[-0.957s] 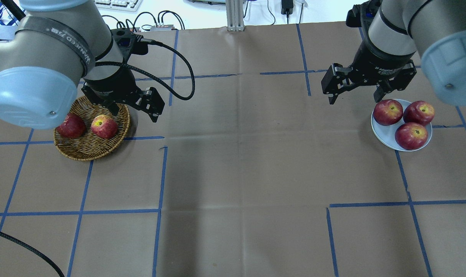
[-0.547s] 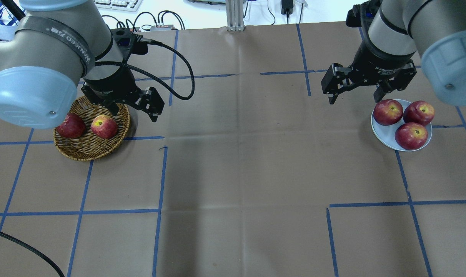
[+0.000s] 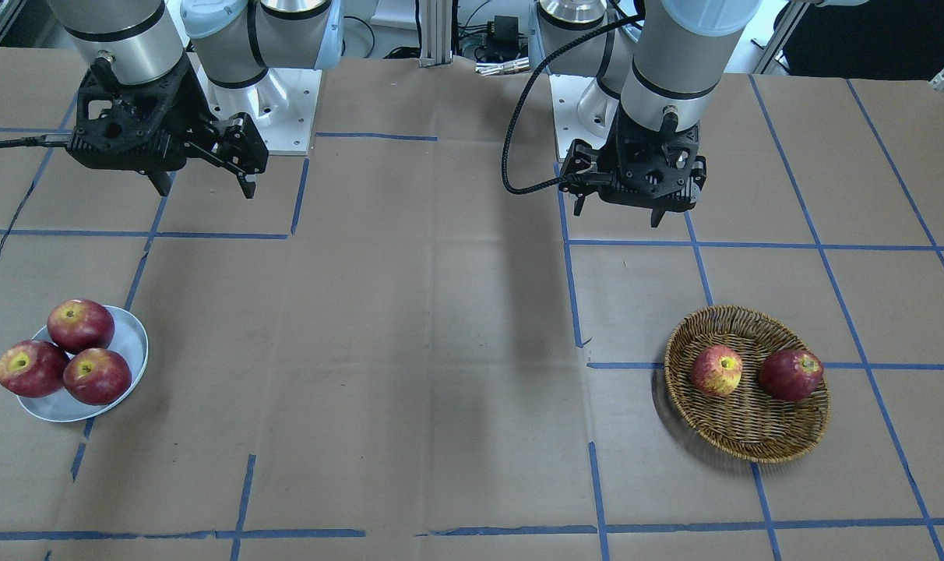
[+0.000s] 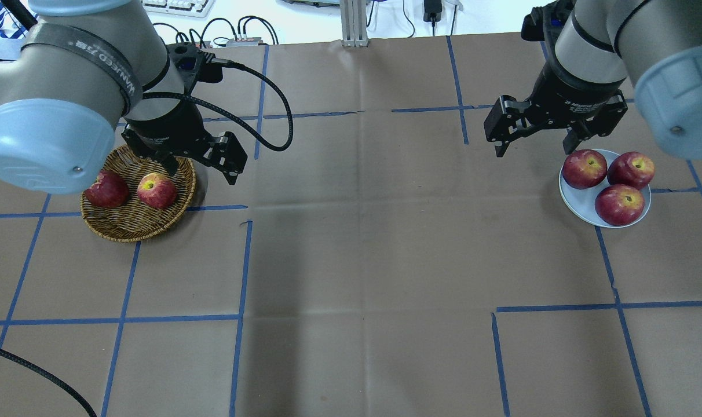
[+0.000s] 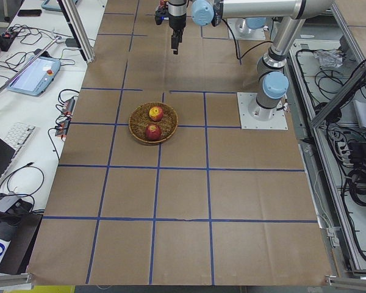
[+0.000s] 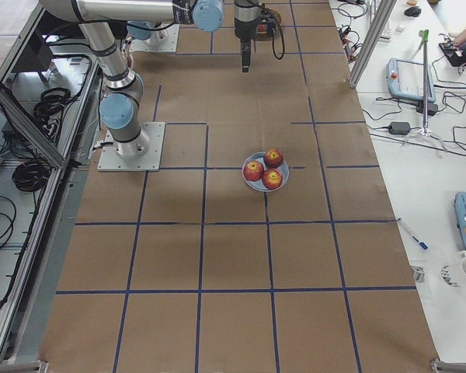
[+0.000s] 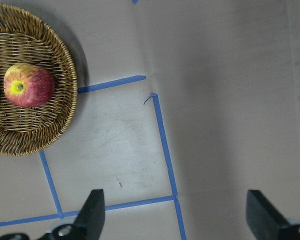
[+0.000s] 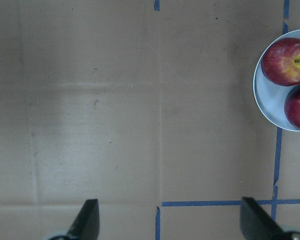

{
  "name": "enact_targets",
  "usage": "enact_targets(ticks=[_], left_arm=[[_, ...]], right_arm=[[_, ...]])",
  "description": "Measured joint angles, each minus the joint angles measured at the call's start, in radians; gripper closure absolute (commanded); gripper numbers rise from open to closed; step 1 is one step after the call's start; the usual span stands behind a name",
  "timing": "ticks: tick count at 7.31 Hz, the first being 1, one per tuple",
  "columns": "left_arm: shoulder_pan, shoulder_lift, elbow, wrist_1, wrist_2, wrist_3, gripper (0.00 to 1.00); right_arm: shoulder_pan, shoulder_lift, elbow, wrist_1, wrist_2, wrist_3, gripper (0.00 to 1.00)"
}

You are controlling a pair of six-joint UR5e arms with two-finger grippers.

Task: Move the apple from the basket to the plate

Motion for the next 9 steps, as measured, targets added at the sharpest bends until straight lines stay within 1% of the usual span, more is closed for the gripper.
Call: enact_targets(ticks=[4,6,8,9], left_arm=[[0.003,-0.005,0.027,-0.013,0.004,0.000,0.00],[0.017,-0.021,0.008,-0.004,0.001,0.031,0.01],[0.115,-0.071,-0.017,0.036,-0.001,0.175,0.01],[0.178,-0.103,-0.037,0.094,-0.001,0.269,0.01]], right_arm=[[0.000,0.000,0.000,-0.001,0.000,0.000,0.00],[0.000,0.001,0.000,-0.002,0.000,0.000,0.00],[0.000,0.001,0.000,-0.002,0.000,0.000,0.00],[0.000,0.001,0.000,-0.002,0.000,0.001,0.00]])
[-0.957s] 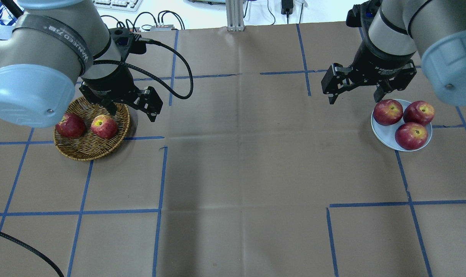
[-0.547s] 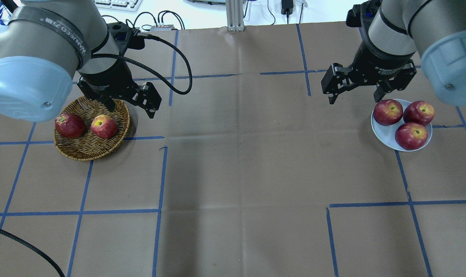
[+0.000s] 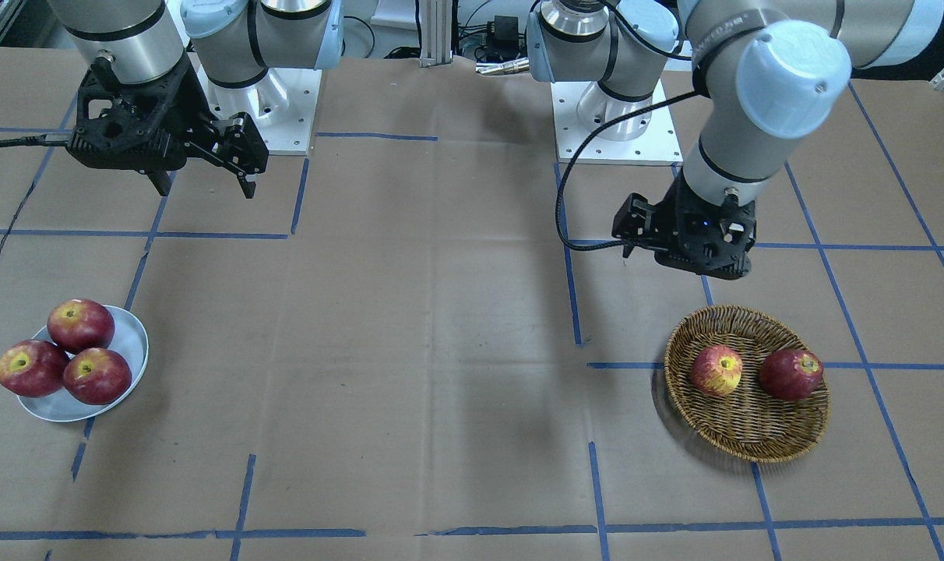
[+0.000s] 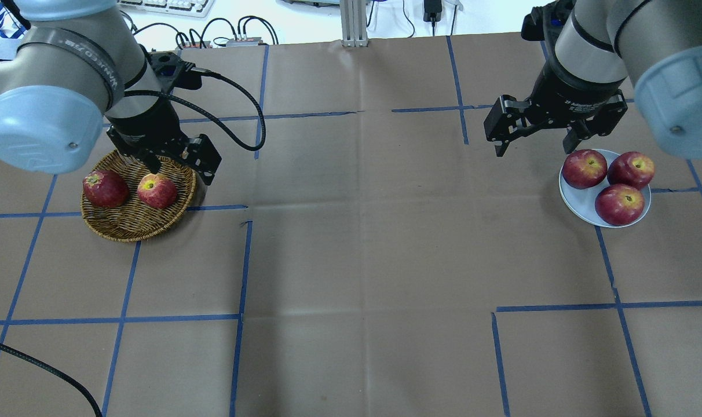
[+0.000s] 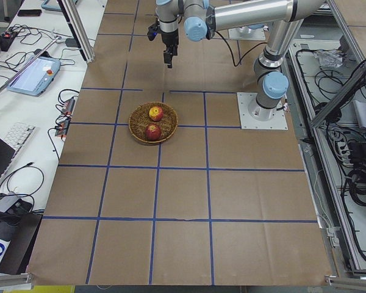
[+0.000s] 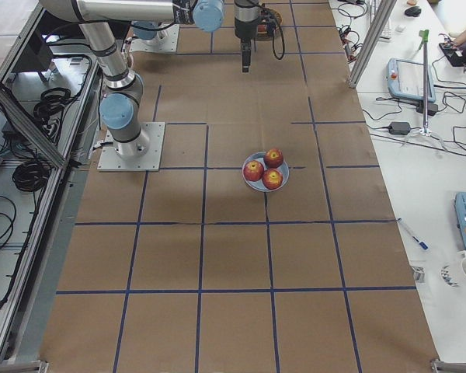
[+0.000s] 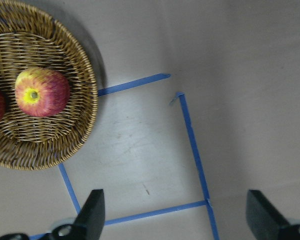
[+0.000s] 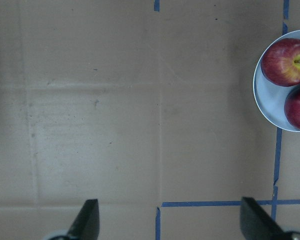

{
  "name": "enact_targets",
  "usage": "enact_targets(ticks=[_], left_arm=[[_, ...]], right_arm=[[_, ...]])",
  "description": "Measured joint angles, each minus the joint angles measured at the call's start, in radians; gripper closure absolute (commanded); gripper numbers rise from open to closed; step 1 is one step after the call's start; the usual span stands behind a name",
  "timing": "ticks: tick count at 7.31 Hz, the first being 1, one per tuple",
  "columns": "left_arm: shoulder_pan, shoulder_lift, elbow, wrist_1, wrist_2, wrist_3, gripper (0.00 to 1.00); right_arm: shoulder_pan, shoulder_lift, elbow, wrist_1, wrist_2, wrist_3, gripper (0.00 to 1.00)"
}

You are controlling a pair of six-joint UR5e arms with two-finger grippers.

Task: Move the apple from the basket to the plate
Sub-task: 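Lower the left gripper into the basket and grasp the yellow-red apple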

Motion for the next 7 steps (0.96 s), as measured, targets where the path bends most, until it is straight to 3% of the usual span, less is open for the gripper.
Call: enact_targets(ticks=[3,7], left_arm=[[0.139,-0.132,-0.100,0.334,0.003,0.223,0.01],[0.189,-0.267,-0.110,0.456,0.021,0.278,0.02]], right_arm=[[0.000,0.000,0.000,0.000,0.000,0.001,0.00],[0.000,0.000,0.000,0.000,0.000,0.001,0.00]])
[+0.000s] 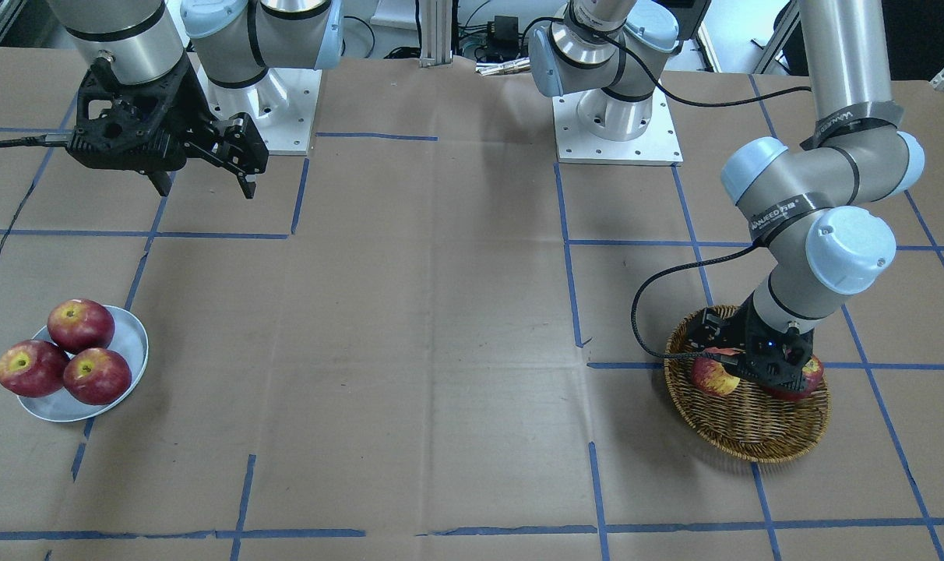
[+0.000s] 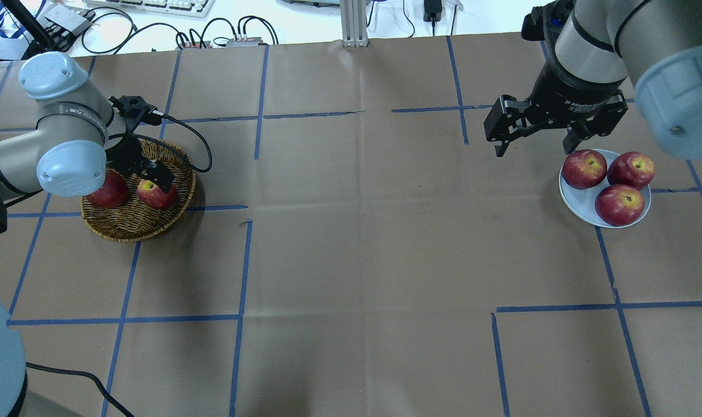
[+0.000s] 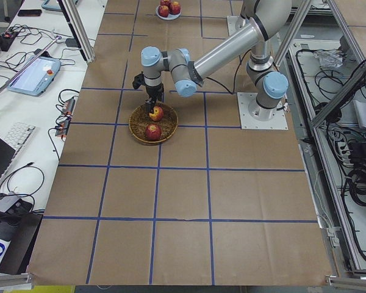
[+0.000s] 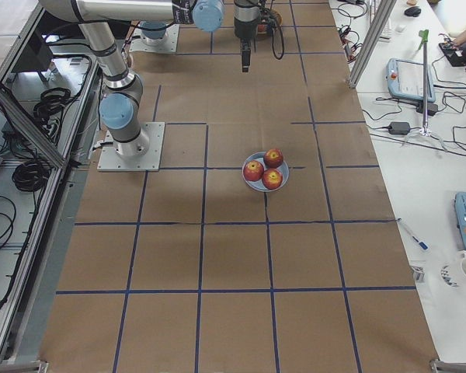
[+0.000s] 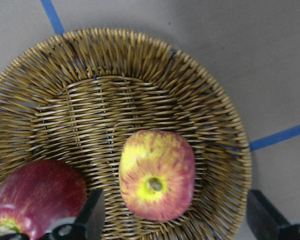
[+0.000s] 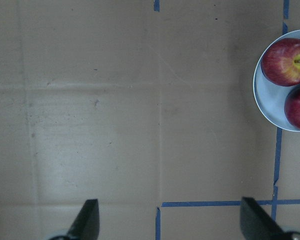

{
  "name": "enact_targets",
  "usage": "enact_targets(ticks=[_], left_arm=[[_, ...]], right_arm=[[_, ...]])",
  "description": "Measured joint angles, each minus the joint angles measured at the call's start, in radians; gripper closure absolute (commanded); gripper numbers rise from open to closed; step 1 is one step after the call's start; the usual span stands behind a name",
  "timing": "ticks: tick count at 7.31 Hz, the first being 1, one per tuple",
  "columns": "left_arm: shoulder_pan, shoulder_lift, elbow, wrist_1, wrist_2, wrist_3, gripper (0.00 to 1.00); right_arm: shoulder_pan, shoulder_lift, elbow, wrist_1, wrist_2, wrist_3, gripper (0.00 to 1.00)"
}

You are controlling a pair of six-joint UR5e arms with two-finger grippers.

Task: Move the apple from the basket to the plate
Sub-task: 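Lower the left gripper into the basket and grasp the yellow-red apple, then lift the apple with the left gripper and carry it toward the table center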

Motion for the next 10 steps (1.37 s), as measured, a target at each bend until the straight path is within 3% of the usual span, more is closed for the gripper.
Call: enact_targets(ticks=[1,2,3,7,10], left_arm=[[0.002,-0.021,-0.006,0.017,0.001,0.000,0.06],[0.002,-0.037,-0.009,0.025,0.002,0.000,0.27],[0.003,-0.045,-0.009,0.027,0.001,0.000,0.37],[-0.017,-0.015,0.008,0.016,0.006,-0.032,0.40],[-0.170,0.094,0.080,-0.148,0.009,-0.285,0.40]], right_arm=[[0.000,0.000,0.000,0.000,0.000,0.000,0.00],[0.000,0.000,0.000,0.000,0.000,0.000,0.00],[0.000,0.000,0.000,0.000,0.000,0.000,0.00],[0.000,0.000,0.000,0.000,0.000,0.000,0.00],[0.000,0.000,-0.001,0.000,0.000,0.000,0.00]])
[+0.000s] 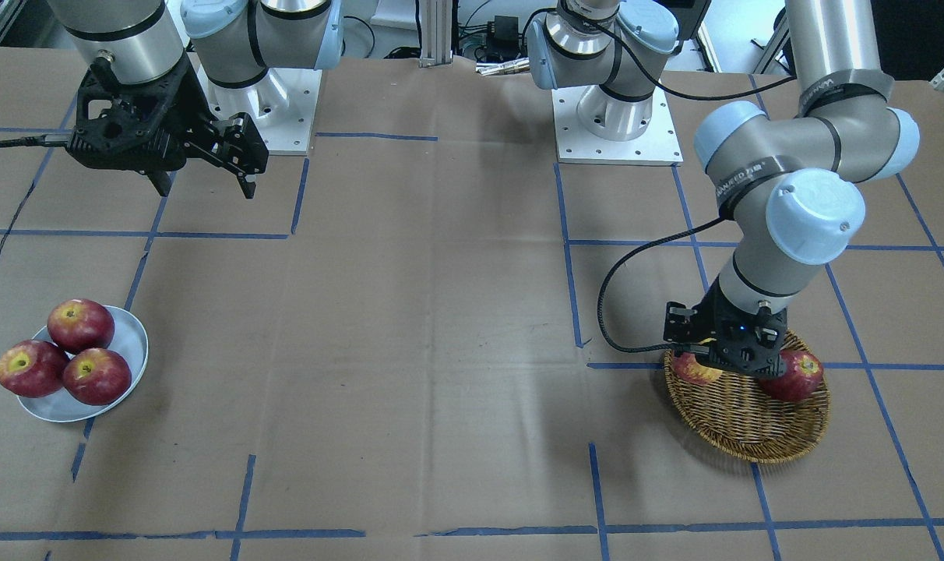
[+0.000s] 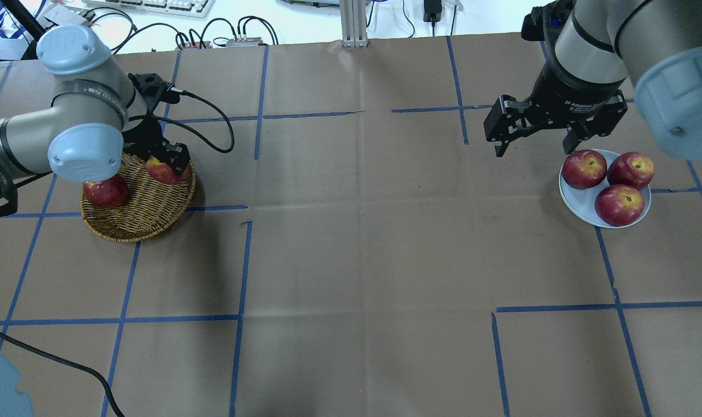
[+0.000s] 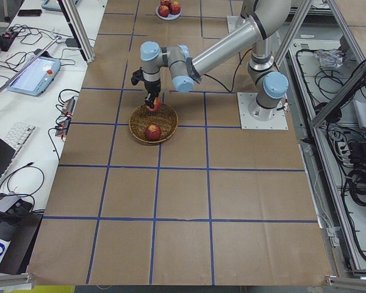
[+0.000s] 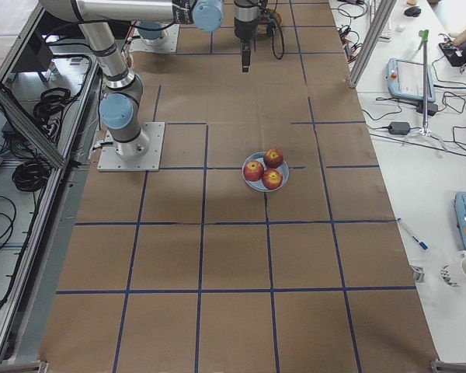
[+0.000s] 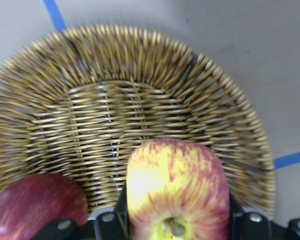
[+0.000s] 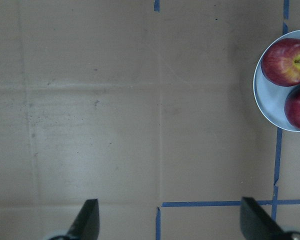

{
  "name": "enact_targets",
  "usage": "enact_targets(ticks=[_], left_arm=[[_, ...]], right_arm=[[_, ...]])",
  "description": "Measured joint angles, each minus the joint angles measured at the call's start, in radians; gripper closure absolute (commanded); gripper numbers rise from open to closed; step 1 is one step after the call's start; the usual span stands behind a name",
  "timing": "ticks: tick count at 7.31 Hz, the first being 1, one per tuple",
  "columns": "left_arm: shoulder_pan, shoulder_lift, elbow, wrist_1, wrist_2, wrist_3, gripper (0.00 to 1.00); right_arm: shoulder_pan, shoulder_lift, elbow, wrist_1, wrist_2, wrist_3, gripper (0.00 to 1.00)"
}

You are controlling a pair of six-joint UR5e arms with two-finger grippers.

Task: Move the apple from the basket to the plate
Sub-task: 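Lift the apple with the left gripper and carry it toward the table center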

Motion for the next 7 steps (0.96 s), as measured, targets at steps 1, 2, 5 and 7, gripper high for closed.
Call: enact_targets(ticks=[1,2,5,7], left_arm=[[-0.077,0.011,0.025,-0.049,0.000,-0.119,0.40],[-0.148,0.010,0.036,-0.068,0.000,-0.230,0.40],[-0.351,-0.065,0.051,-0.050,-0.005,-0.502,0.40],[-0.437,-0.133,0.069,-0.011,-0.016,-0.600,0.40]], right_arm=[[0.000,0.000,0.000,0.000,0.000,0.000,0.00],[0.000,0.000,-0.001,0.000,0.000,0.000,0.00],[0.000,0.000,0.000,0.000,0.000,0.000,0.00],[0.000,0.000,0.000,0.000,0.000,0.000,0.00]])
